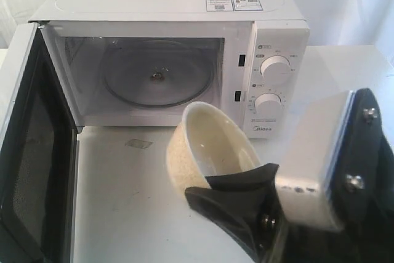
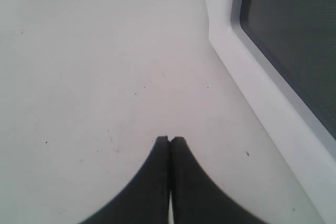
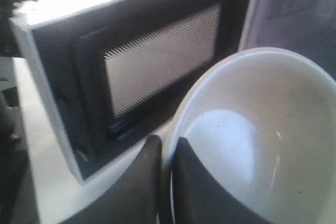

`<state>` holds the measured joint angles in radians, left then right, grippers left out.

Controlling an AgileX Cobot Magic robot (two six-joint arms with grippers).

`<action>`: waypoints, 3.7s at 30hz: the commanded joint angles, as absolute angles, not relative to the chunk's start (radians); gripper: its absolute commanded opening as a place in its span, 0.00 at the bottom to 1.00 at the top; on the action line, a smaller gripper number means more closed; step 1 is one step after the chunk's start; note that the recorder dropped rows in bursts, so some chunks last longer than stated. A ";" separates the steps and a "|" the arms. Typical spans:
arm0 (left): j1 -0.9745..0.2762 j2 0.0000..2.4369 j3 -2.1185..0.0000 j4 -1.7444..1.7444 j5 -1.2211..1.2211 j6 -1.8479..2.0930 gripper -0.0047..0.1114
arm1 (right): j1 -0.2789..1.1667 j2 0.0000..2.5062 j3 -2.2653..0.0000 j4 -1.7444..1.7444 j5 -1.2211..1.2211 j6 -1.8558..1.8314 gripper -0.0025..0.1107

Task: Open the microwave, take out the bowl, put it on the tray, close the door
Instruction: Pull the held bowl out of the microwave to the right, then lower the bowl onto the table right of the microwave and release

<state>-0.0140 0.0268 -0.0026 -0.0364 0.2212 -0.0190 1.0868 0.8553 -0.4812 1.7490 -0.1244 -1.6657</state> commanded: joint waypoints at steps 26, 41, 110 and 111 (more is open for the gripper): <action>-0.011 0.021 0.000 -0.044 0.225 -0.022 0.04 | 0.697 1.094 -0.834 0.772 0.632 -0.866 0.02; -0.011 0.021 0.000 -0.044 0.225 -0.022 0.04 | 0.686 1.216 -0.846 -0.227 0.950 -0.062 0.02; -0.011 0.021 0.000 -0.044 0.225 -0.022 0.04 | 0.686 1.355 -0.560 -0.557 0.494 0.499 0.30; -0.011 0.021 0.000 -0.044 0.225 -0.022 0.04 | 0.686 1.350 -0.566 -0.554 0.499 0.499 0.30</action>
<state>-0.0140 0.0268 -0.0026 -0.0364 0.2212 -0.0190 0.6919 1.3582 -0.5572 -0.5507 0.4824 0.4962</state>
